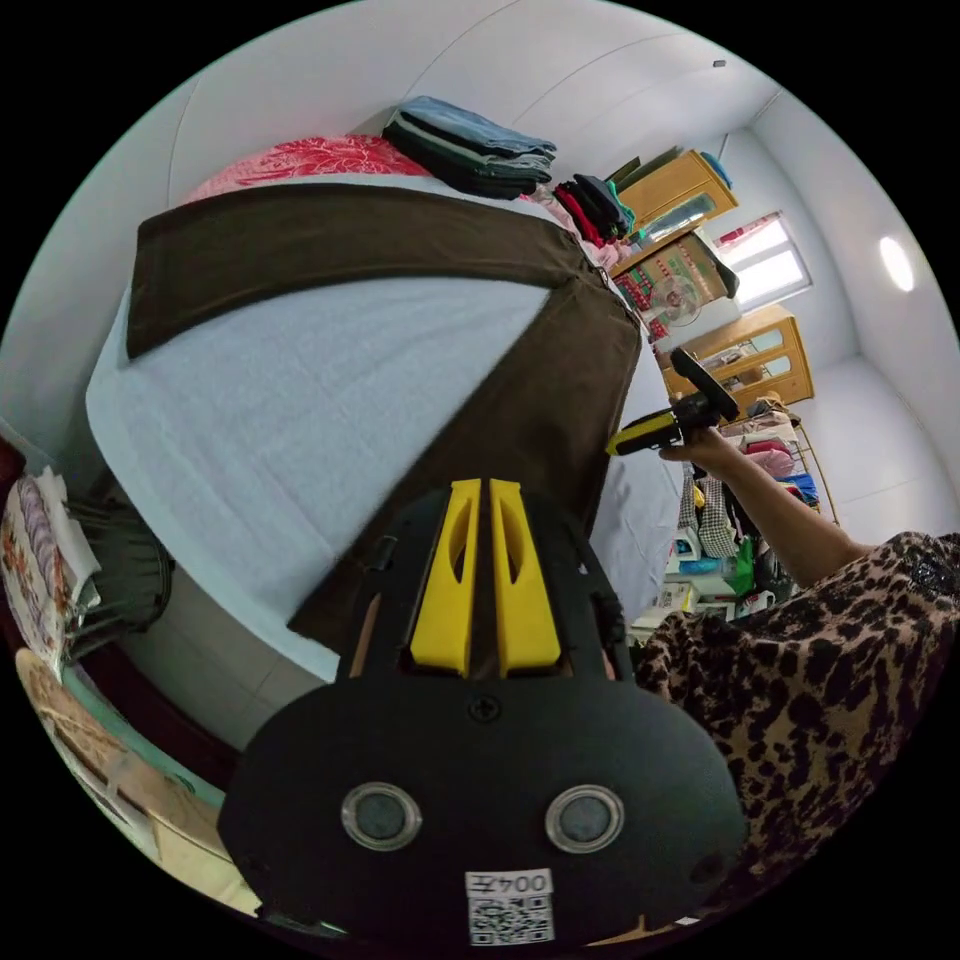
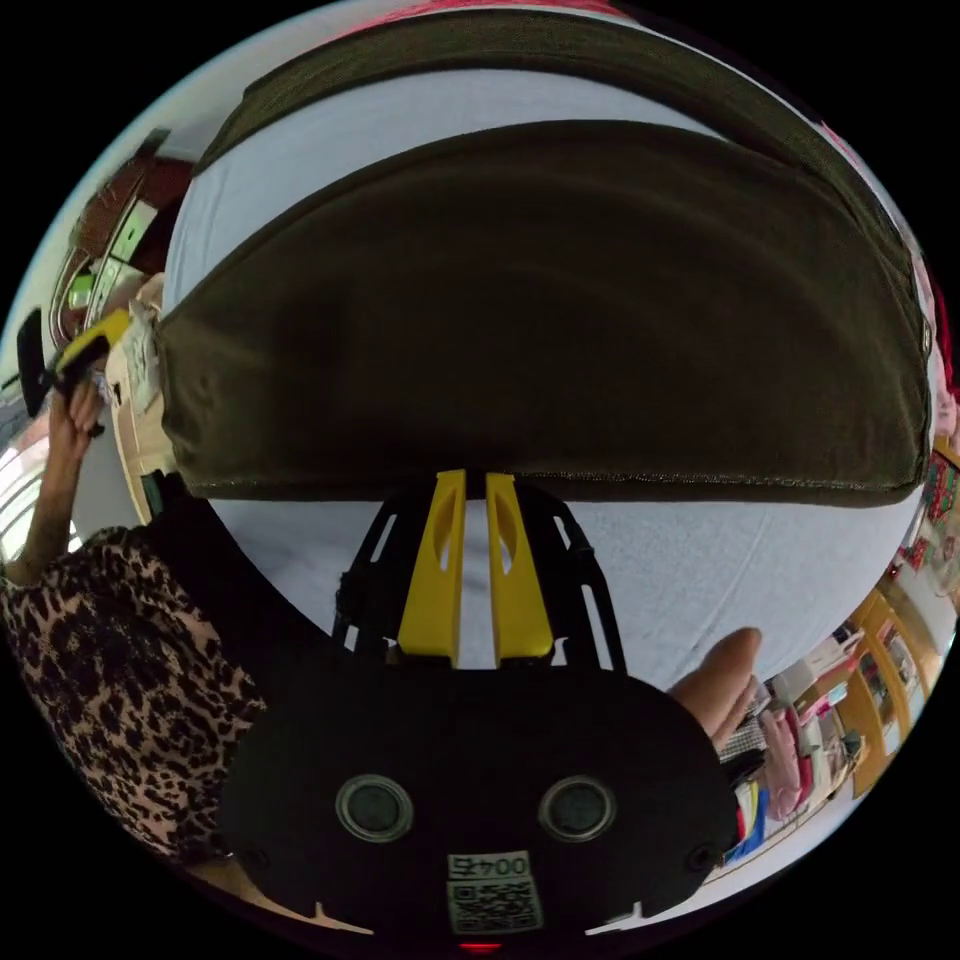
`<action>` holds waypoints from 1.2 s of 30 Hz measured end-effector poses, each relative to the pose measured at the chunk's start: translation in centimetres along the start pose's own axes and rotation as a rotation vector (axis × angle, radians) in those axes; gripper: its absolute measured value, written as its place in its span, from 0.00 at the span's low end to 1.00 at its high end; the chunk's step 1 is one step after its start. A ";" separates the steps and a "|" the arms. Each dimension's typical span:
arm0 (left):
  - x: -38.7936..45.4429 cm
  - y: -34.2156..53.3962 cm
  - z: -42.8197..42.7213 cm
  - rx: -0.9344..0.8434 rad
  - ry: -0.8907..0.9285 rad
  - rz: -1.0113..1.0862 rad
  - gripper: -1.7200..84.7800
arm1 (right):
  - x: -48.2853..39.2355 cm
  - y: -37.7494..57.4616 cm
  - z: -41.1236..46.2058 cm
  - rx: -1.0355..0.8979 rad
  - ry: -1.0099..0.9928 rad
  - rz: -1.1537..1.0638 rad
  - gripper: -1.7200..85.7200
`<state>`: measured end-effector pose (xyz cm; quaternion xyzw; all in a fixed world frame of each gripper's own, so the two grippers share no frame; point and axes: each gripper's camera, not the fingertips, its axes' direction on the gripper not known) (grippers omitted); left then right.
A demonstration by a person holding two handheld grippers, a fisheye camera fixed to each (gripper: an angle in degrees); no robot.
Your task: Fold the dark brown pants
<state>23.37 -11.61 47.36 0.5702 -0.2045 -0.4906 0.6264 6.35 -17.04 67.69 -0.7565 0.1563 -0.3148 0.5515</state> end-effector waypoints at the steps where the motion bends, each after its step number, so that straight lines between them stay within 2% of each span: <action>1: -0.5 -1.6 -0.2 0.002 -0.007 0.014 0.05 | -0.3 -0.5 -0.3 -0.021 0.022 0.014 0.06; 5: -2.2 -7.4 -1.3 0.012 -0.053 0.075 0.06 | -1.0 -1.6 -0.9 -0.062 0.078 0.017 0.06; 9: -3.7 -12.9 -2.5 0.030 -0.096 0.132 0.07 | -0.1 -2.4 -1.7 -0.090 0.024 0.065 0.06; 12: -4.8 -18.0 -3.5 0.033 -0.146 0.188 0.12 | 0.6 -2.6 -2.2 -0.095 -0.025 0.158 0.06; 18: -6.7 -29.1 -4.7 0.025 -0.280 0.334 0.22 | -0.4 -2.7 -2.9 -0.084 0.034 0.129 0.06; 26: -6.6 -41.9 -3.5 -0.114 -0.363 0.486 0.29 | 0.3 -2.7 -3.5 -0.092 -0.023 0.153 0.06; 31: -6.4 -46.0 -2.3 -0.195 -0.375 0.516 0.30 | 0.9 -2.9 -3.6 -0.126 -0.079 0.240 0.06; 36: -5.8 -48.8 -1.4 -0.273 -0.389 0.555 0.30 | 0.3 -3.1 -3.7 -0.145 -0.050 0.236 0.07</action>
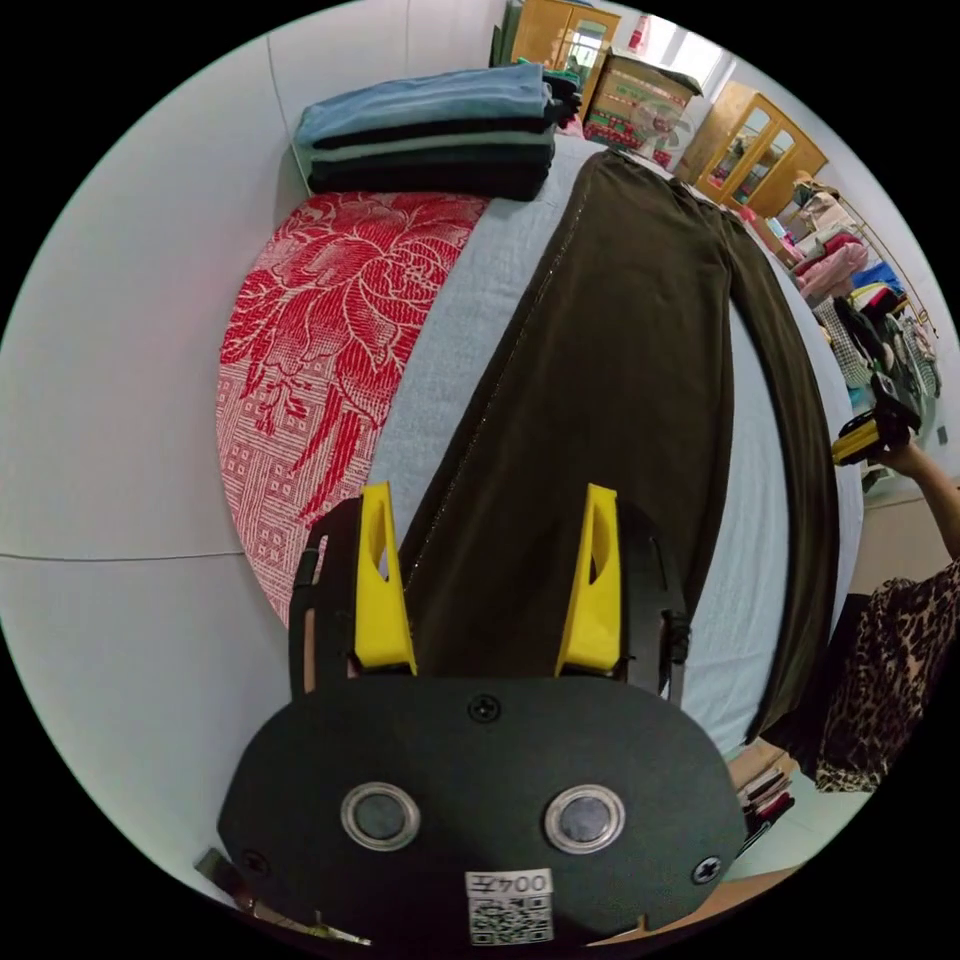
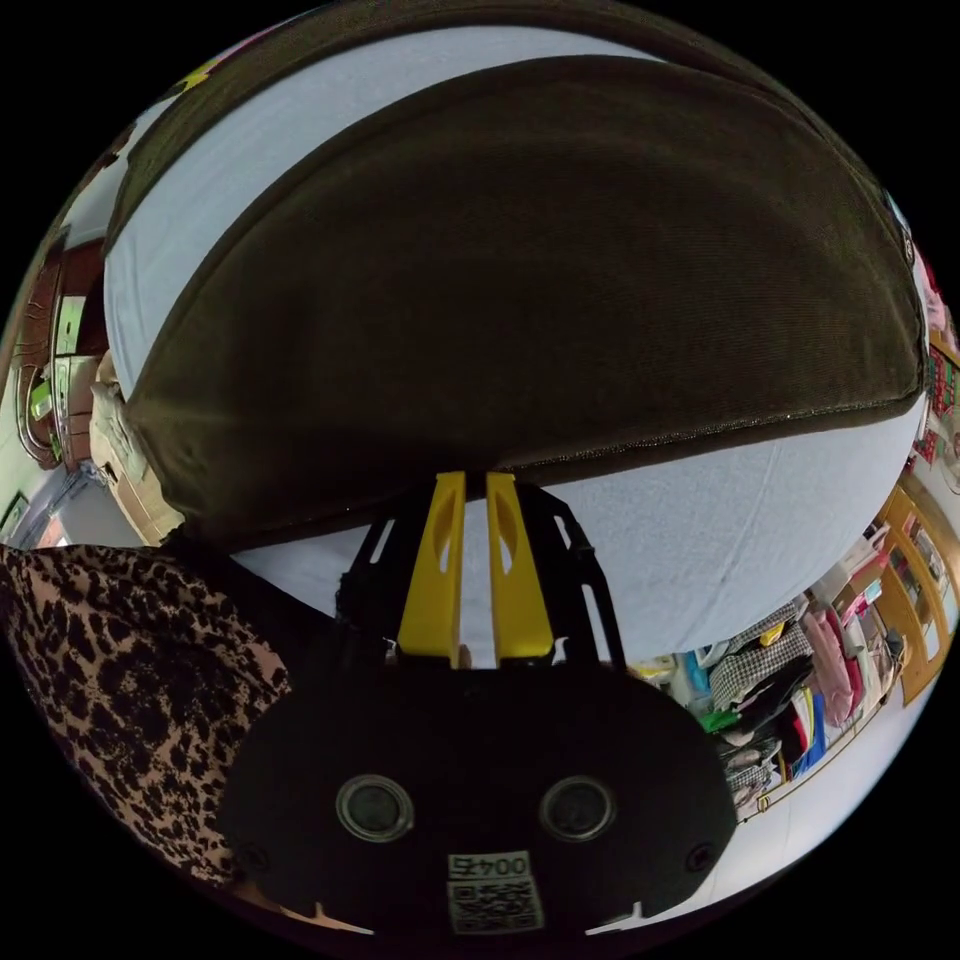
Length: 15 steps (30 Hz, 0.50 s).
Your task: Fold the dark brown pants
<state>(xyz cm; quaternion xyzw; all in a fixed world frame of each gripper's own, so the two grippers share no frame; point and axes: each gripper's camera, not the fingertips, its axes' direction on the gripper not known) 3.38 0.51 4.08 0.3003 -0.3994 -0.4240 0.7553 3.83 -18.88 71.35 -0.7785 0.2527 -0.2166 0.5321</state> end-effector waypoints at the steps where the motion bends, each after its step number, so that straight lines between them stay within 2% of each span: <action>1: -0.2 -0.7 -0.1 -0.011 -0.007 0.010 0.30 | -0.4 0.2 0.0 0.009 0.021 -0.014 0.07; 7: -2.2 -3.9 -0.9 -0.057 0.040 0.010 0.29 | -0.6 1.2 0.2 0.047 0.018 0.032 0.08; 15: -3.1 -6.7 -3.6 -0.072 0.089 0.047 0.20 | -1.3 2.4 0.6 0.078 0.049 0.028 0.08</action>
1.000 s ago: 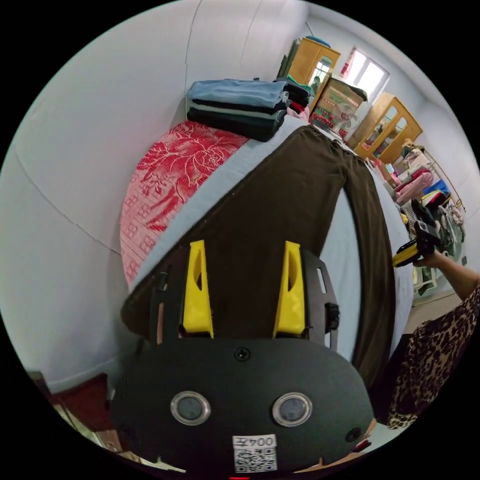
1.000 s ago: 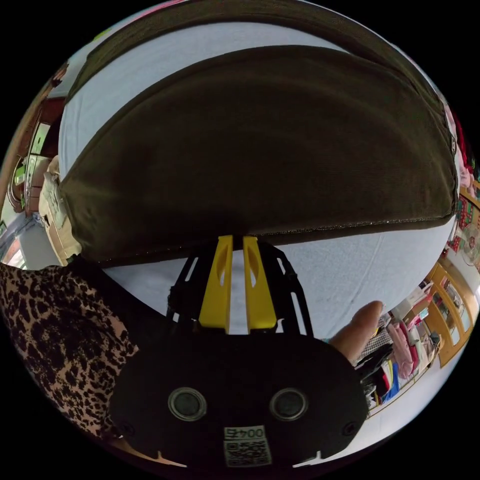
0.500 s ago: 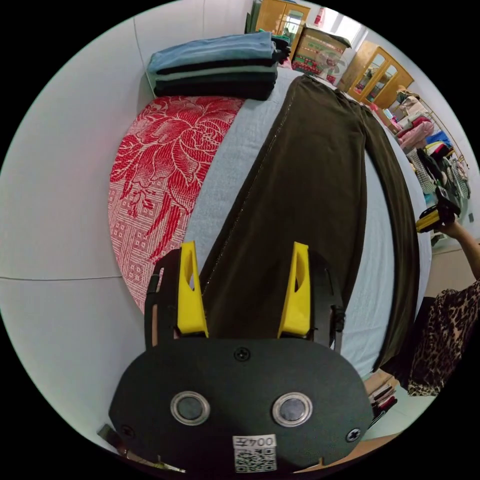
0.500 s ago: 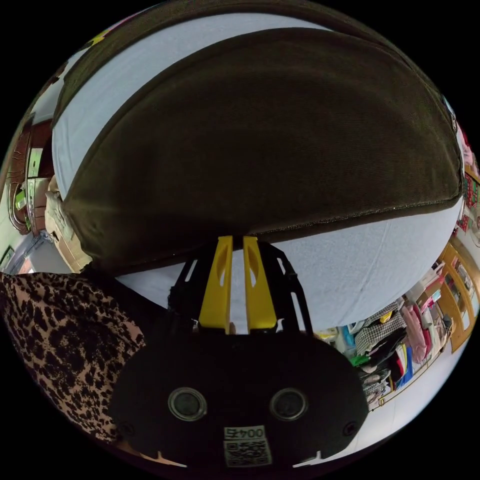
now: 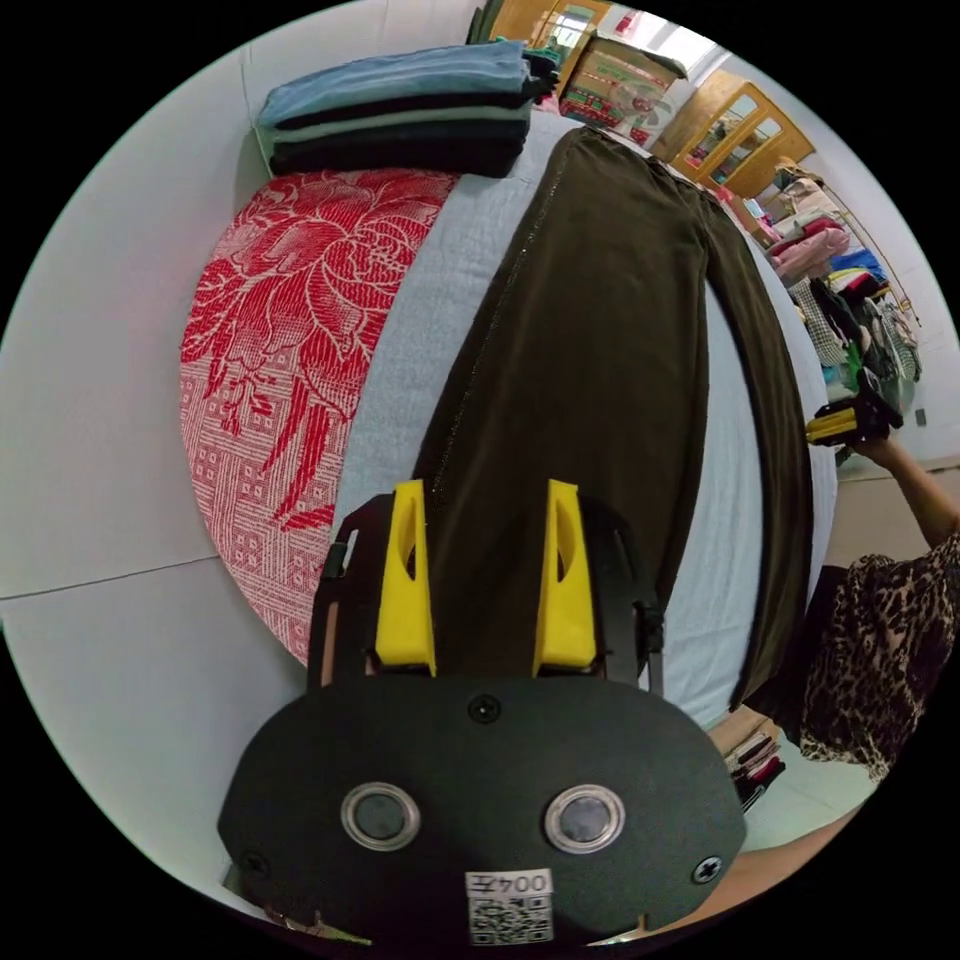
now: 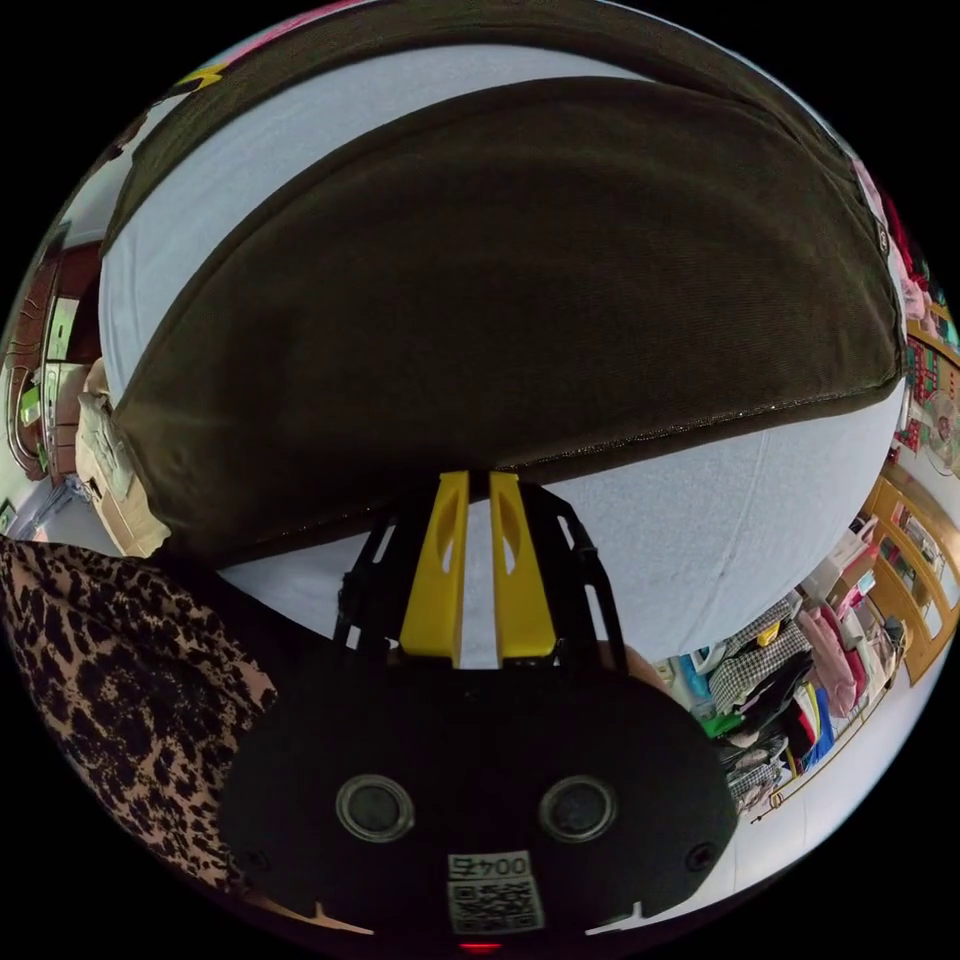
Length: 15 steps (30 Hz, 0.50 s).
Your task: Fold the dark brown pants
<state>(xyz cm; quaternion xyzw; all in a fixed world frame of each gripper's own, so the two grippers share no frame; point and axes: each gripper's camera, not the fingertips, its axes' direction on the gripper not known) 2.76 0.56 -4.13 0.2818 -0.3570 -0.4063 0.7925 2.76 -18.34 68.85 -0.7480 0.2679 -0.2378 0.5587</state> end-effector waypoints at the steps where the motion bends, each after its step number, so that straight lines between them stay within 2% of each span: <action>1: -0.1 -0.3 -0.4 -0.002 -0.003 0.015 0.20 | -0.1 0.2 0.1 0.004 0.009 -0.001 0.08; 6: -2.5 -2.4 -1.2 -0.042 -0.002 0.024 0.18 | -0.5 0.8 0.3 0.019 0.034 -0.014 0.08; 15: -4.2 -6.7 -3.1 -0.028 -0.028 0.062 0.23 | -0.4 2.0 0.9 0.043 0.048 -0.028 0.08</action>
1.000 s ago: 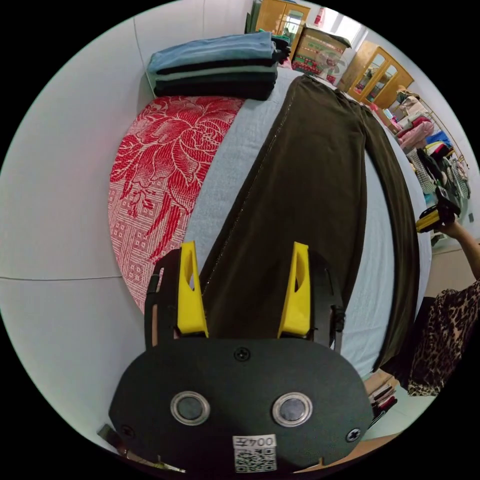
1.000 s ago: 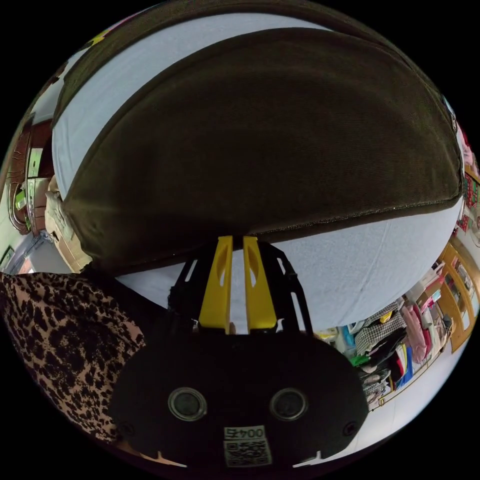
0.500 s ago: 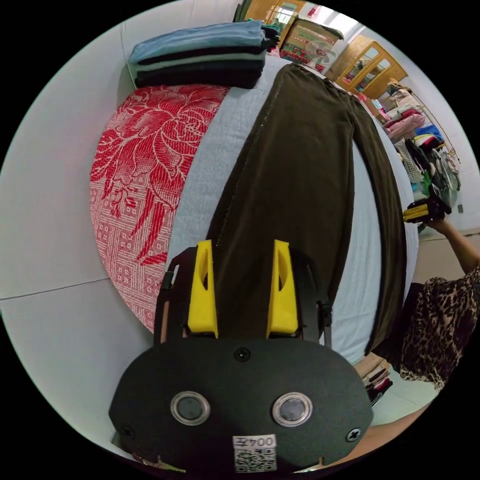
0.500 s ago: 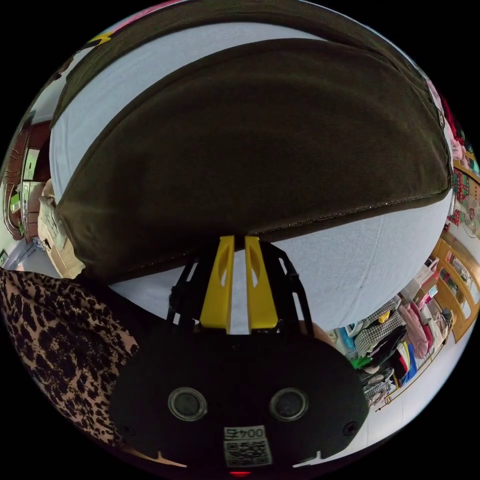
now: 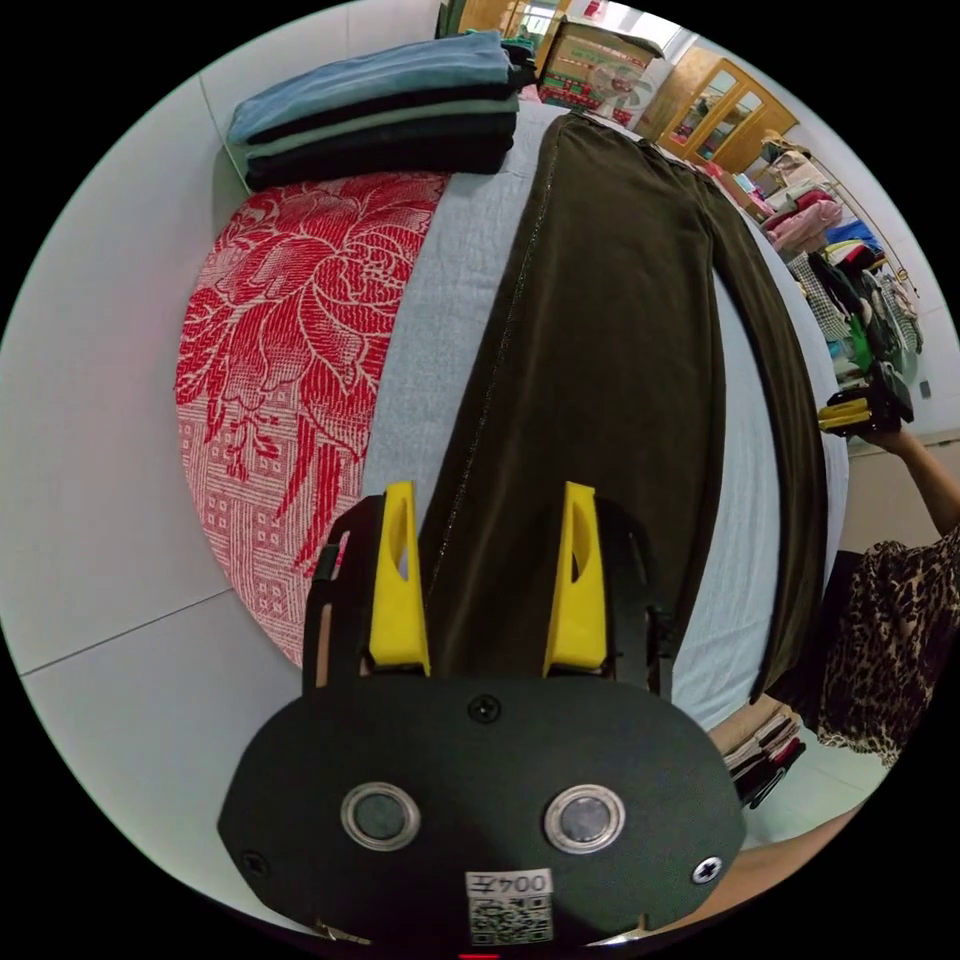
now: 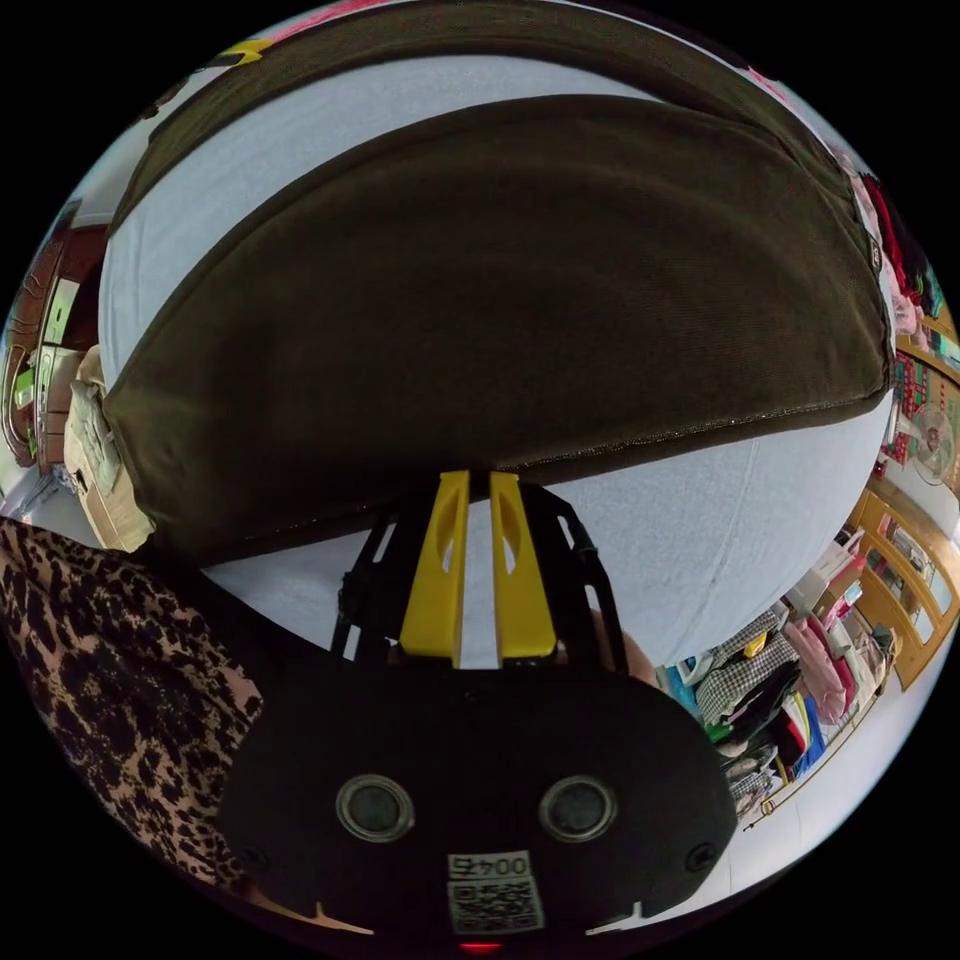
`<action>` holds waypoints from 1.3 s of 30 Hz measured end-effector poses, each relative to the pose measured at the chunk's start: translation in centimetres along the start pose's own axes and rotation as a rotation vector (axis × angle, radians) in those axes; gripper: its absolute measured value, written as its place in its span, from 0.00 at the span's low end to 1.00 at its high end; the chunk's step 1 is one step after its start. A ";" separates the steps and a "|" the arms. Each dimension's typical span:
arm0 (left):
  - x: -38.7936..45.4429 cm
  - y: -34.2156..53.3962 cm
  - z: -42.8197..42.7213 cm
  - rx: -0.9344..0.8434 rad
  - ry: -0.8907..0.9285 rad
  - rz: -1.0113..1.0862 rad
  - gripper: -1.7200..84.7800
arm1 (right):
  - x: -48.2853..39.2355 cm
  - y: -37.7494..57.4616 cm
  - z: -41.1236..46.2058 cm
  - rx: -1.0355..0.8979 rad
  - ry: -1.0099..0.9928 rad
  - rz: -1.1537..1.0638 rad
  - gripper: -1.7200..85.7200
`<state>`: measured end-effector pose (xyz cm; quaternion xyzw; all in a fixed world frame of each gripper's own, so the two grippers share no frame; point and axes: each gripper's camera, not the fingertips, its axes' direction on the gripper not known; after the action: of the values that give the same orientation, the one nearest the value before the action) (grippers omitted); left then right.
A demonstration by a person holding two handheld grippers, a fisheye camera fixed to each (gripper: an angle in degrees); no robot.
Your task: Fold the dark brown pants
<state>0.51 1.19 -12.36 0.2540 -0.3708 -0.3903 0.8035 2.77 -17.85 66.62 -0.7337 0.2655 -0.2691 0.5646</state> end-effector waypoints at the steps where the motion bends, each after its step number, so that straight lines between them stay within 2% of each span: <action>1: -0.3 -0.5 0.1 -0.011 -0.001 0.003 0.23 | 0.0 0.2 0.1 0.007 0.006 -0.015 0.08; 10: -2.6 -2.5 -1.8 -0.042 -0.004 0.030 0.16 | 1.1 1.4 0.6 0.031 -0.036 0.006 0.08; 15: -4.8 -3.6 -2.0 -0.067 0.011 0.041 0.16 | 1.4 1.6 0.8 0.017 -0.035 0.002 0.08; 21: -8.7 -5.5 -2.6 -0.119 0.089 0.035 0.11 | 2.4 2.0 1.0 0.004 -0.067 0.031 0.08; 24: -10.1 -6.5 -2.8 -0.166 0.207 0.088 0.09 | 2.1 2.4 1.1 0.013 -0.035 0.006 0.08; 31: -14.5 -8.2 -2.2 -0.225 0.318 0.074 0.12 | 2.6 3.5 1.2 0.041 -0.037 0.009 0.08; 36: -17.0 -8.2 -2.4 -0.214 0.312 0.051 0.15 | 3.0 4.1 1.2 0.055 -0.036 0.014 0.08; 39: -19.1 -7.7 -1.8 -0.221 0.424 0.002 0.16 | 3.0 4.5 1.2 0.061 -0.023 0.013 0.08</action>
<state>-9.47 12.68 -26.40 0.2405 -0.1493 -0.3655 0.8867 5.37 -20.15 62.31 -0.7175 0.2555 -0.2651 0.5913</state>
